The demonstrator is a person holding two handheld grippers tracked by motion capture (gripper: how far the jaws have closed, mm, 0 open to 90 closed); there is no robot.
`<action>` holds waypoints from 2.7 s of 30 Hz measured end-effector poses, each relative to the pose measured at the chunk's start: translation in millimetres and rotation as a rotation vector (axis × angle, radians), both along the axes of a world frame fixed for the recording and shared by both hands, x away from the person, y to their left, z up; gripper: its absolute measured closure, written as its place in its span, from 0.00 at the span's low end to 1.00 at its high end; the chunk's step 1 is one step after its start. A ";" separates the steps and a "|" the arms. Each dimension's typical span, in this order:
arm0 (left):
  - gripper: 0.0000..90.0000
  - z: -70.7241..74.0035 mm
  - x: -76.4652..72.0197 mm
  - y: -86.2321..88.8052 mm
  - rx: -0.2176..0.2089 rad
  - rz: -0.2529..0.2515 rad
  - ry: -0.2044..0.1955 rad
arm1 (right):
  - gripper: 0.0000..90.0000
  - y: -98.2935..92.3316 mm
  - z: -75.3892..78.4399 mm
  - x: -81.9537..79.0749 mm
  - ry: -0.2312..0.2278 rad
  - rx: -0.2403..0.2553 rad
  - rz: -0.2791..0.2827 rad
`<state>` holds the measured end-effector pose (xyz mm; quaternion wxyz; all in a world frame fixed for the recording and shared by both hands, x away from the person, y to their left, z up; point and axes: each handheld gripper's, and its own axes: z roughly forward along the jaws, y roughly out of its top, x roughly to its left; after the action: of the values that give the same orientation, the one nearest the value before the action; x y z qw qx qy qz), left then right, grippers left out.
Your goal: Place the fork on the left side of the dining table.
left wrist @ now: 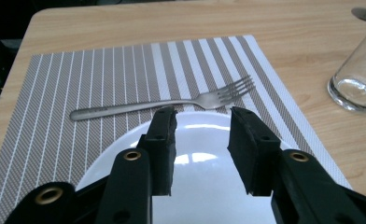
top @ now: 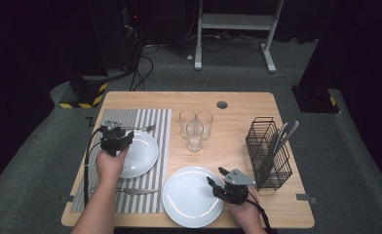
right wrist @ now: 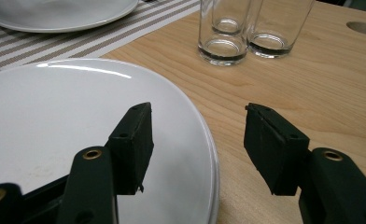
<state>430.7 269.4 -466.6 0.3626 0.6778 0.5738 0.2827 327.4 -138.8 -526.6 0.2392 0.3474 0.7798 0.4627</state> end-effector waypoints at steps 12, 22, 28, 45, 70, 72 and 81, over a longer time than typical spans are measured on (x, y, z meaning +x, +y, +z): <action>0.64 -2.6 -12.8 -1.6 -0.022 -0.038 -0.006 | 0.45 -1.1 0.4 -0.1 0.003 -0.005 -0.003; 0.60 -6.1 -24.4 -0.7 -0.042 -0.066 -0.004 | 0.44 -1.3 0.5 -0.2 0.003 -0.005 -0.006; 0.57 -10.3 -34.0 -0.6 -0.044 -0.088 -0.006 | 0.44 -1.4 -0.2 0.7 0.008 -0.005 -0.007; 0.52 -15.4 -62.4 0.4 -0.026 -0.115 -0.032 | 0.41 -4.3 1.1 3.7 0.028 0.015 -0.023; 0.52 -30.7 -117.1 14.5 -0.033 -0.128 -0.059 | 0.23 -0.6 10.4 8.4 0.038 0.037 -0.005; 0.52 -32.6 -120.0 15.3 -0.029 -0.127 -0.059 | 0.23 0.2 12.1 9.2 0.037 0.048 -0.003; 0.51 -38.3 -128.9 21.1 -0.043 -0.128 -0.062 | 0.19 4.8 18.9 14.9 0.047 0.032 0.005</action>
<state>301.8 290.5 -504.9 0.4121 0.6960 0.5236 0.2674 342.3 -134.0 -507.7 0.2143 0.3598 0.7786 0.4674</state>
